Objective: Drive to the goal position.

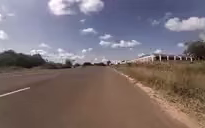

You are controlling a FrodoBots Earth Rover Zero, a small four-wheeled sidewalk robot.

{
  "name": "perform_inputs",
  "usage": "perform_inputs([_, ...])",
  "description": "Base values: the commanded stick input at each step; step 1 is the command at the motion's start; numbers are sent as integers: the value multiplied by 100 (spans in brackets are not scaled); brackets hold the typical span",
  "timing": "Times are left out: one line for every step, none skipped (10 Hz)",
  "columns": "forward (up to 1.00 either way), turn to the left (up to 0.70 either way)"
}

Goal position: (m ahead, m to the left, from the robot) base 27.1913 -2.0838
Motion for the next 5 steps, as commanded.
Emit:
perform_inputs([100,3])
perform_inputs([100,3])
perform_inputs([100,3])
perform_inputs([100,3])
perform_inputs([100,3])
